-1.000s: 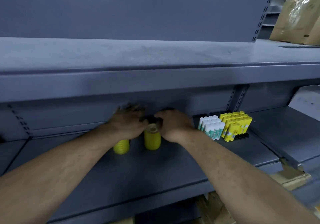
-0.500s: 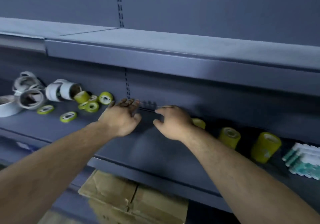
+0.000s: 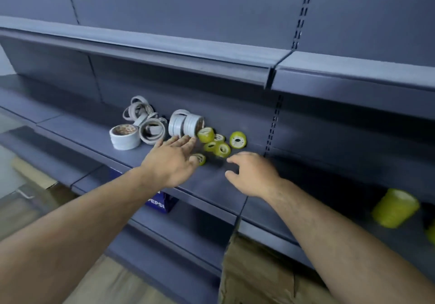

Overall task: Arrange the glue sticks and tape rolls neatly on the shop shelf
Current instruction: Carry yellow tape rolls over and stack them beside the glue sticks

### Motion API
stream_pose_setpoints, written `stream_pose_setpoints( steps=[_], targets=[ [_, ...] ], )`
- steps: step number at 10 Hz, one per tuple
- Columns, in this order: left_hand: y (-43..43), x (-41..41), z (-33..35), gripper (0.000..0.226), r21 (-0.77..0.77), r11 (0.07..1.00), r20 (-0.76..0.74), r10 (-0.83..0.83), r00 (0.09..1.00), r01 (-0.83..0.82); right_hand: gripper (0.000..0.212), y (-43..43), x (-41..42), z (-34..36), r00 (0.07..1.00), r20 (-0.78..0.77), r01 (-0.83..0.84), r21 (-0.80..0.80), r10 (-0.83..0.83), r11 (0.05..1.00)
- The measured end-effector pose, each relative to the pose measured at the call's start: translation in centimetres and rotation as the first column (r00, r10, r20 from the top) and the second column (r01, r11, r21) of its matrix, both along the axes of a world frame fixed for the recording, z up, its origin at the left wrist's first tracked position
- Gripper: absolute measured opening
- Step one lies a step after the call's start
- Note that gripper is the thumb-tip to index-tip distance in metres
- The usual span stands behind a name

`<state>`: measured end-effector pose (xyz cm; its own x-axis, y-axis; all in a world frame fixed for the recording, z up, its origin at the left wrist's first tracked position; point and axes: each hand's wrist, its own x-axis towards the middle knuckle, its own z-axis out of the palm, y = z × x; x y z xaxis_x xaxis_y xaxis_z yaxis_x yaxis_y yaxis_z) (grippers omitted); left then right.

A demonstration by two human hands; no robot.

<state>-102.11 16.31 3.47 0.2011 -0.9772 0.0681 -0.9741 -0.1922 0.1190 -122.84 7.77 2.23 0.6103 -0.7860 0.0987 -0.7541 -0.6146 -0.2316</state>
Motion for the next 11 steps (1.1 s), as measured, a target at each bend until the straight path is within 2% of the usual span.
stream_pose_setpoints(
  steps=[2, 3, 4, 5, 7, 8, 9, 10, 11],
  targets=[
    [-0.3, 6.3, -0.8, 0.063, 0.01, 0.998, -0.048, 0.059, 0.997, -0.059, 0.044, -0.5, 6.0, 0.1, 1.0, -0.003, -0.029, 0.026, 0.029, 0.999],
    [-1.6, 8.2, -1.0, 0.063, 0.032, 0.996, -0.055, 0.081, 0.995, -0.079, 0.031, -1.9, 8.5, -0.1, 0.998, 0.009, -0.055, 0.021, 0.054, 0.998],
    [-2.6, 9.5, -0.9, 0.063, 0.028, 0.994, -0.048, 0.103, 0.993, -0.102, 0.034, -3.8, 10.3, -0.5, 0.997, 0.018, -0.077, 0.055, 0.076, 0.996],
    [-3.6, 11.0, -0.3, 0.063, 0.005, 0.991, -0.031, 0.137, 0.99, -0.137, 0.046, -6.1, 12.2, -0.2, 0.996, 0.016, -0.091, 0.065, 0.09, 0.994],
    [-5.8, 13.7, 0.0, 0.064, 0.005, 0.99, 0.0, 0.141, 0.99, -0.141, 0.043, -8.4, 13.9, 0.0, 0.996, 0.065, -0.058, 0.012, 0.057, 0.998],
    [-7.6, 16.0, 0.1, 0.066, -0.018, 0.995, 0.007, 0.095, 0.995, -0.095, 0.026, -9.9, 14.2, -0.2, 0.996, 0.084, -0.034, -0.074, 0.04, 0.997],
    [-8.7, 18.3, 0.5, 0.074, -0.016, 0.998, 0.039, 0.055, 0.998, -0.054, 0.019, -11.0, 14.8, -0.6, 0.998, 0.057, 0.007, -0.108, -0.001, 0.994],
    [-9.8, 22.3, 0.2, 0.073, -0.033, 0.999, -0.027, 0.042, 0.999, -0.043, 0.023, -11.5, 16.6, -1.2, 0.995, 0.069, 0.079, -0.137, -0.07, 0.987],
    [-10.3, 24.3, 0.3, 0.069, -0.019, 0.999, -0.075, 0.03, 0.997, -0.031, 0.019, -11.1, 18.4, -1.5, 0.989, 0.056, 0.144, -0.105, -0.138, 0.984]
  ],
)
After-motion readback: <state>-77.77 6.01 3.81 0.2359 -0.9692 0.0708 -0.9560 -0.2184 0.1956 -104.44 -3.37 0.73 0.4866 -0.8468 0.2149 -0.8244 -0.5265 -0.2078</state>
